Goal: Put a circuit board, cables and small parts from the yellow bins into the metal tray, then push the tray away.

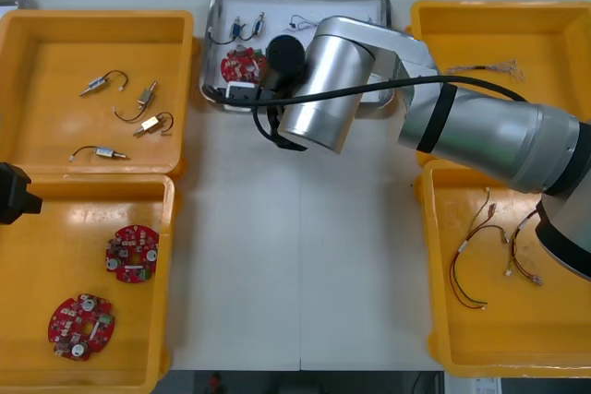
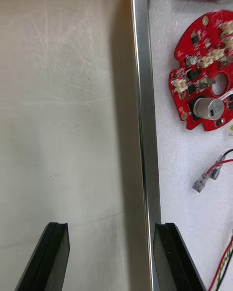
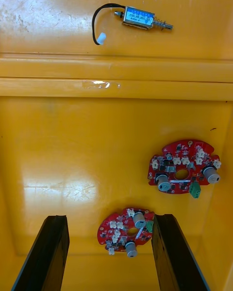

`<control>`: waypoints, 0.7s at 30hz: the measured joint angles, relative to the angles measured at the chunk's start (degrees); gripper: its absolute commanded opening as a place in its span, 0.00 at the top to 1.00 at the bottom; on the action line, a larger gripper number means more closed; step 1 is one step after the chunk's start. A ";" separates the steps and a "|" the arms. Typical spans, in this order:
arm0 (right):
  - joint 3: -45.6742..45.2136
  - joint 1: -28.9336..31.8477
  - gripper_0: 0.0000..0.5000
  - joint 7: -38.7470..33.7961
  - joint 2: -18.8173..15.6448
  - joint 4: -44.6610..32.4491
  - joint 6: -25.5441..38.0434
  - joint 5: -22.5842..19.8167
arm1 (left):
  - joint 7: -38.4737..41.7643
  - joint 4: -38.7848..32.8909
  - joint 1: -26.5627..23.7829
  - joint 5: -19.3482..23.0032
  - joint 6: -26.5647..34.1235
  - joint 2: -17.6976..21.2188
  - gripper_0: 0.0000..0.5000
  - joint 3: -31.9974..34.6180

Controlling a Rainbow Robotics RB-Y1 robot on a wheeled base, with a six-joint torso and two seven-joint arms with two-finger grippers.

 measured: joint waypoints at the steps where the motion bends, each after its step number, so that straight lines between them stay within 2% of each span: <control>1: -1.07 0.35 0.00 0.00 0.00 -1.35 1.56 -0.01 | 0.00 0.00 0.00 0.00 0.00 0.00 0.00 0.00; 15: -20.60 12.45 0.00 -0.76 0.00 -22.89 28.07 -0.09 | 0.00 -0.01 0.01 0.00 0.00 0.00 0.00 0.00; 21: -25.04 15.77 0.00 -11.68 0.00 -29.47 36.82 -0.09 | 0.00 -0.01 0.01 0.00 0.00 0.00 0.00 0.01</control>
